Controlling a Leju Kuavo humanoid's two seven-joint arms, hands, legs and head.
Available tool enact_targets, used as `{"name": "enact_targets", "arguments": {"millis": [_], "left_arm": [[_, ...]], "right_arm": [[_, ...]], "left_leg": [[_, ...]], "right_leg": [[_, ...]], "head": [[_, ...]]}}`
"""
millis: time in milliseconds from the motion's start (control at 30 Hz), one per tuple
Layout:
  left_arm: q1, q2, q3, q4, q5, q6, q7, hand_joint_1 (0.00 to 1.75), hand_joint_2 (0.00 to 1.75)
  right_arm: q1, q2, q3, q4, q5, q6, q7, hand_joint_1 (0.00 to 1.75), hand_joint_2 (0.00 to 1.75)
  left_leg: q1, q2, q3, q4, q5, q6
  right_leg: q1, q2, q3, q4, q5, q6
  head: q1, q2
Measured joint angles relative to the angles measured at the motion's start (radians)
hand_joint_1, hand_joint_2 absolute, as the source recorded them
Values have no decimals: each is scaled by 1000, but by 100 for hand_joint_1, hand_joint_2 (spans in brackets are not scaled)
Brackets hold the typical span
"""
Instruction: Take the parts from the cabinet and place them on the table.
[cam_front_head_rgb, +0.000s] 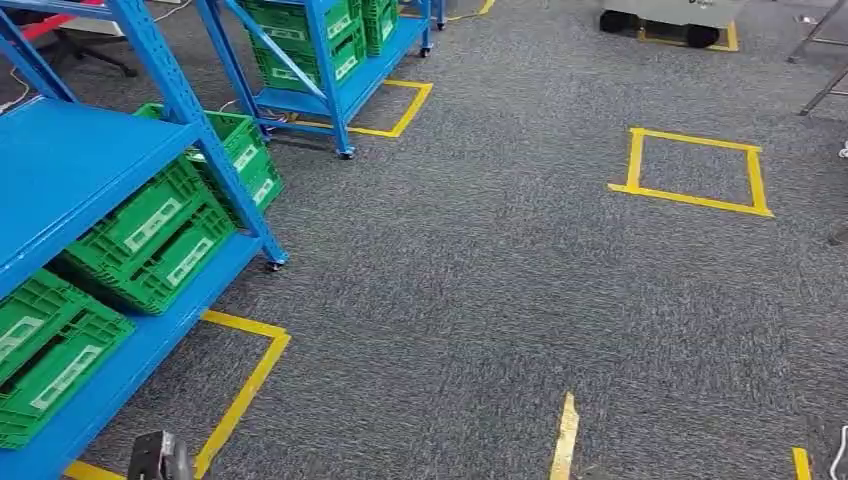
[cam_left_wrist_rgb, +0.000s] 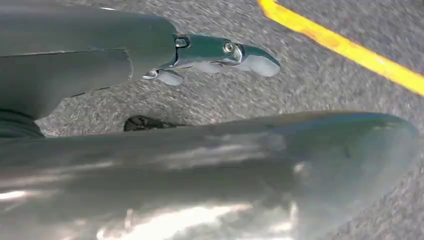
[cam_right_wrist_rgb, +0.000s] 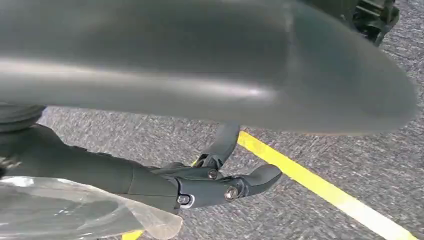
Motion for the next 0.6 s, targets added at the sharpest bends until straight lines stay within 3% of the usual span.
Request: {"name": "enact_targets", "arguments": {"millis": [300, 600], "left_arm": [[-36, -8, -53, 68, 36, -30, -29, 0, 0], [-35, -6, -66, 80, 67, -35, -29, 0, 0]], "right_arm": [[-7, 0, 10, 13, -57, 0, -54, 0, 0], [-30, -10, 24, -22, -45, -32, -49, 0, 0]], "left_leg": [[1, 1, 0, 0, 1, 1], [1, 1, 1, 0, 2, 1]], "right_leg": [[1, 1, -1, 2, 0, -1], [1, 0, -1, 3, 0, -1]], "head": [[0, 0], [0, 0]]}}
